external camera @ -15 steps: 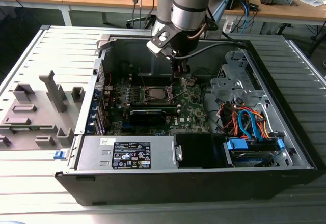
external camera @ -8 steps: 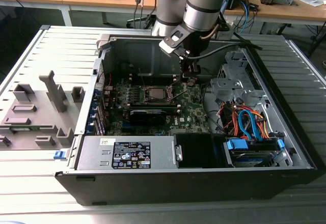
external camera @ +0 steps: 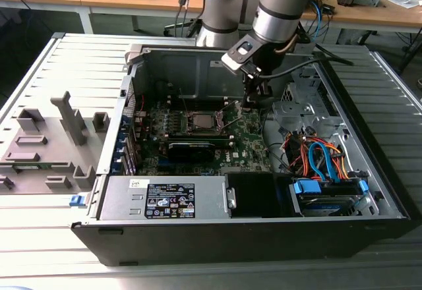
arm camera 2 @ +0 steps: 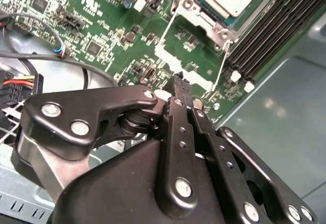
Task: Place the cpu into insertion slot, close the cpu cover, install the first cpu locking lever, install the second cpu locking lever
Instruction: 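Close the cpu cover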
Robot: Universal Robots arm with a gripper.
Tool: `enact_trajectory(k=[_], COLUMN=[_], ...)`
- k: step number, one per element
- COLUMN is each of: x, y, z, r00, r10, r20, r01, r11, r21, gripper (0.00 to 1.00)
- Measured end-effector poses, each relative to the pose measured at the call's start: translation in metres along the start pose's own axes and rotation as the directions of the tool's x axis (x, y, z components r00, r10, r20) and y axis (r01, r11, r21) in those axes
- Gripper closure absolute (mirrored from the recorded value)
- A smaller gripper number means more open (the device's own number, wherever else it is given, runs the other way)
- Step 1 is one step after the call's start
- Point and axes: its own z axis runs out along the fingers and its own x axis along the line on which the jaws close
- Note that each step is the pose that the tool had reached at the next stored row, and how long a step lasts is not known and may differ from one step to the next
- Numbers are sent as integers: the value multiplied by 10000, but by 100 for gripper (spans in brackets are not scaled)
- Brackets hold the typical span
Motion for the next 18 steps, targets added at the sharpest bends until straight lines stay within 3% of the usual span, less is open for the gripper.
enact_trajectory(k=[5, 10, 12, 18], x=[-11, -10, -3, 25], y=[93, 87, 35, -203], z=[47, 98, 104, 125], r00=[10000, 10000, 10000, 10000], r10=[-1, 0, -1, 0], r20=[-13, -12, -14, -14], r01=[1, 0, 1, 0], r11=[9999, 9999, 9999, 10000], r21=[102, 119, 118, 91], gripper=[89, 89, 89, 89])
